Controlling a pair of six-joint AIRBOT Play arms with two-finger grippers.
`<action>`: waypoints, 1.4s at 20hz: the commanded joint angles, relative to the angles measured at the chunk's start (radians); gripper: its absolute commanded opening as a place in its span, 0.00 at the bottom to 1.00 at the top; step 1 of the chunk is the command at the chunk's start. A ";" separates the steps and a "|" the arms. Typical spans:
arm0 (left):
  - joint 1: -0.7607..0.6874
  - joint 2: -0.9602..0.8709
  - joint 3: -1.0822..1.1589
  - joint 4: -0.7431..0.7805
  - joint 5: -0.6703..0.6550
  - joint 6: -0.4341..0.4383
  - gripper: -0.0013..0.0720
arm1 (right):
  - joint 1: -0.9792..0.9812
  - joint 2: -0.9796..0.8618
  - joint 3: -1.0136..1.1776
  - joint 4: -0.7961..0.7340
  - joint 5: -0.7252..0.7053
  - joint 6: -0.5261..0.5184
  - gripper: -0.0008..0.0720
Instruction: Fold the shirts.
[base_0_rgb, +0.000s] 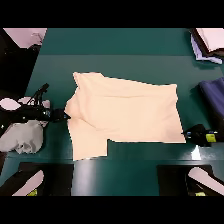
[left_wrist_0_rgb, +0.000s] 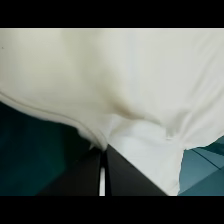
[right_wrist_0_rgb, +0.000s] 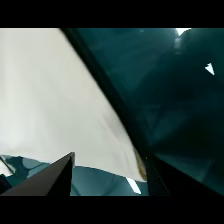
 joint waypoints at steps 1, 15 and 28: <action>0.000 0.001 0.006 0.000 0.000 0.000 0.05 | 0.079 -0.034 -0.015 -0.015 -0.036 -0.004 0.66; 0.000 0.110 0.708 0.004 -0.074 -0.054 0.05 | 0.114 0.303 0.536 0.463 -0.061 0.052 0.03; 0.000 0.110 1.618 -0.086 -0.055 -0.142 0.05 | 0.113 0.305 1.460 0.176 0.012 0.222 0.03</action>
